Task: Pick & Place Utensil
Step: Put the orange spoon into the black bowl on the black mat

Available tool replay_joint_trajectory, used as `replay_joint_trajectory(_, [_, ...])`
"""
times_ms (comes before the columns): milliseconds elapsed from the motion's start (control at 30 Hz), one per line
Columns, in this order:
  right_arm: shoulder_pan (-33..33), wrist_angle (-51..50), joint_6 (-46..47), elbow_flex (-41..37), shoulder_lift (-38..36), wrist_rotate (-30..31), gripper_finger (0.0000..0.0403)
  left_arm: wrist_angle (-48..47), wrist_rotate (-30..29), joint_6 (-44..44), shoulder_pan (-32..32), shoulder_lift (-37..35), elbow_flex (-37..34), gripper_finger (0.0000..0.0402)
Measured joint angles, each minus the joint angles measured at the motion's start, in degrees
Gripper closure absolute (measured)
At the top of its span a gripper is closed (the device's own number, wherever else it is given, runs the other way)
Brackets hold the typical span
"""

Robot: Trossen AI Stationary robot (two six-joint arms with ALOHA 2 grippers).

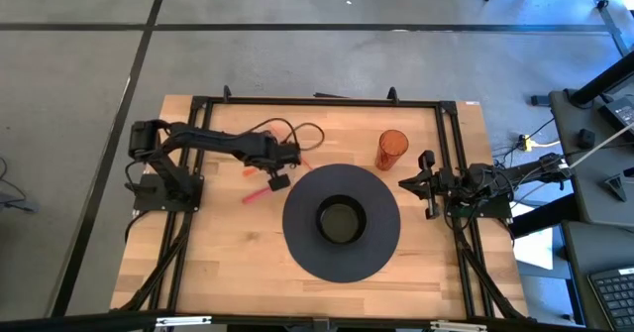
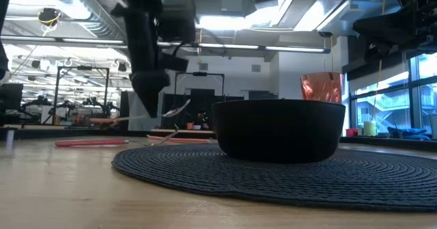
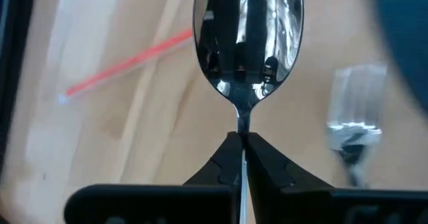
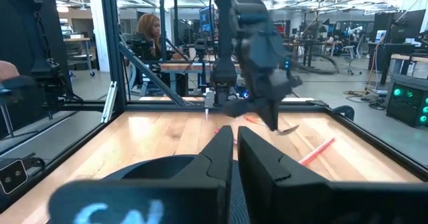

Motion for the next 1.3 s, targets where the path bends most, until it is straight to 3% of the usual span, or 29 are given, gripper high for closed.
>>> replay_joint_trajectory(400, [0.0,0.0,-0.1,0.0,0.0,0.0,0.0377,-3.2,-5.3,3.6,-12.7,0.0,13.4,0.0398])
replay_joint_trajectory(567, [0.0,0.0,-0.1,0.0,0.0,0.0,0.0377,-4.4,-6.9,4.3,-16.9,2.4,22.6,0.0398])
replay_joint_trajectory(733, [0.0,0.0,0.0,0.0,0.0,0.5,0.0377,-10.9,-10.8,10.4,-20.0,10.5,35.8,0.0398])
replay_joint_trajectory(933, [0.0,0.0,-0.1,0.0,0.0,0.5,0.0377,-24.1,-13.4,14.6,-21.2,25.7,54.9,0.0398])
replay_joint_trajectory(1067, [0.0,0.0,-0.1,0.0,0.0,0.5,0.0377,-32.4,-16.6,22.5,-22.9,35.7,65.5,0.0398])
replay_joint_trajectory(1200, [0.0,0.0,-0.1,0.0,0.0,0.5,0.0377,-36.6,-20.5,29.6,-24.7,43.6,74.0,0.0398])
replay_joint_trajectory(1300, [0.0,0.0,-0.1,0.0,0.0,0.5,0.0377,-36.3,-25.1,37.7,-26.3,45.8,74.0,0.0398])
